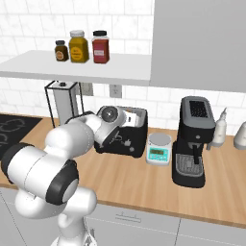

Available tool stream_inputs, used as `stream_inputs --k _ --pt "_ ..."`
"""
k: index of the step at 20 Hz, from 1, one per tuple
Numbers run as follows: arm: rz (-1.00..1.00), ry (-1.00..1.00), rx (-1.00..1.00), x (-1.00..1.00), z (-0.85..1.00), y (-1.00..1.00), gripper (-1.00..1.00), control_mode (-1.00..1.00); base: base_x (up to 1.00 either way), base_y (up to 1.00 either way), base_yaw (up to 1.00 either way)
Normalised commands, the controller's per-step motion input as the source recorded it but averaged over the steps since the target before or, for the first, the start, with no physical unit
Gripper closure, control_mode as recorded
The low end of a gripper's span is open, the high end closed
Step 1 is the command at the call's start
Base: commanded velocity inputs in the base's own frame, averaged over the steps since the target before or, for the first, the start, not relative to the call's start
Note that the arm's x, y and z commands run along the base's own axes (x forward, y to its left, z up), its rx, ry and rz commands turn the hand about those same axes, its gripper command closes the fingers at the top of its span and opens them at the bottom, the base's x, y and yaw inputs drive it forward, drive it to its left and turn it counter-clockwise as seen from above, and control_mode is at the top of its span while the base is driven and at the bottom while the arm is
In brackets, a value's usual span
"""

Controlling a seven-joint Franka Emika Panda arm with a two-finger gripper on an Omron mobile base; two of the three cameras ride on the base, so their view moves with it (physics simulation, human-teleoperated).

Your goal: Start the toaster. Once the lever pops up, take the bread to the plate on the dining counter.

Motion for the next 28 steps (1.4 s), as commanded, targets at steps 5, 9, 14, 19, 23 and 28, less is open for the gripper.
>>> stream_inputs --k 5,9,14,19,23,28 --pt "0.0 0.0 0.0 0.0 0.0 0.0 -1.0 -1.0 0.0 0.0 0.0" --pt "0.0 0.0 0.0 0.0 0.0 0.0 -1.0 -1.0 0.0 0.0 0.0" --pt "0.0 0.0 0.0 0.0 0.0 0.0 -1.0 -1.0 0.0 0.0 0.0" --pt "0.0 0.0 0.0 0.0 0.0 0.0 -1.0 -1.0 0.0 0.0 0.0" --pt "0.0 0.0 0.0 0.0 0.0 0.0 -1.0 -1.0 0.0 0.0 0.0" --pt "0.0 0.0 0.0 0.0 0.0 0.0 -1.0 -1.0 0.0 0.0 0.0"
